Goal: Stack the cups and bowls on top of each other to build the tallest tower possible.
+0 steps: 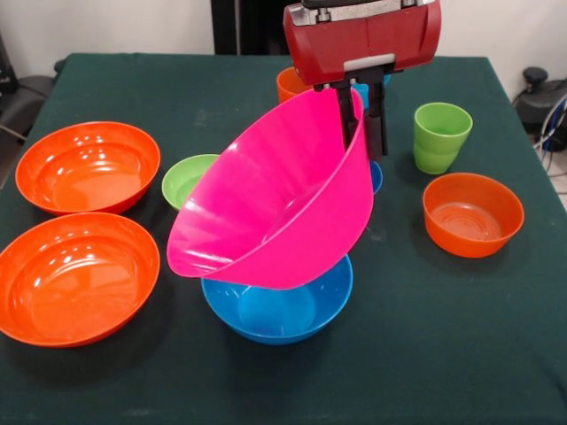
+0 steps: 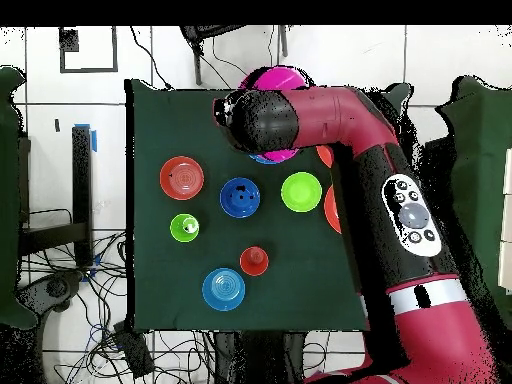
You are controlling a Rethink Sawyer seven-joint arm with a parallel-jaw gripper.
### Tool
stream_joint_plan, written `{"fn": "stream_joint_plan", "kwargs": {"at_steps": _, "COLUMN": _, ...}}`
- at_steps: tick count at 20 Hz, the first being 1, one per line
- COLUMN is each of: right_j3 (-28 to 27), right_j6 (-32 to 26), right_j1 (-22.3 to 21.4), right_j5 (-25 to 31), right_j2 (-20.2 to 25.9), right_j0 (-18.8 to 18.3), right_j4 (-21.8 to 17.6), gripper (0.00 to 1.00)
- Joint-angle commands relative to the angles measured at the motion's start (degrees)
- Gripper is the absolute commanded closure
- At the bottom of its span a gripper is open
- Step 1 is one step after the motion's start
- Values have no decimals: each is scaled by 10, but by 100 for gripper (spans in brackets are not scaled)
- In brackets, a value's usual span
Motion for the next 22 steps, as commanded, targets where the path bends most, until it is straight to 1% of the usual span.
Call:
{"fn": "stream_joint_plan", "kwargs": {"at_steps": 1, "right_j3": 20, "right_j6": -77, "right_j1": 4, "right_j5": 50, "right_j2": -8, "right_j0": 15, "right_j4": -22, "gripper": 0}}
{"fn": "stream_joint_plan", "kwargs": {"at_steps": 14, "right_j3": 25, "right_j6": -81, "right_j1": 3, "right_j5": 46, "right_j2": -6, "right_j0": 11, "right_j4": -23, "gripper": 0}}
{"fn": "stream_joint_plan", "kwargs": {"at_steps": 17, "right_j3": 21, "right_j6": -91, "right_j1": 3, "right_j5": 47, "right_j2": -7, "right_j0": 13, "right_j4": -31, "gripper": 0}}
{"fn": "stream_joint_plan", "kwargs": {"at_steps": 22, "right_j3": 18, "right_j6": -82, "right_j1": 4, "right_j5": 47, "right_j2": -9, "right_j0": 12, "right_j4": -26, "gripper": 0}}
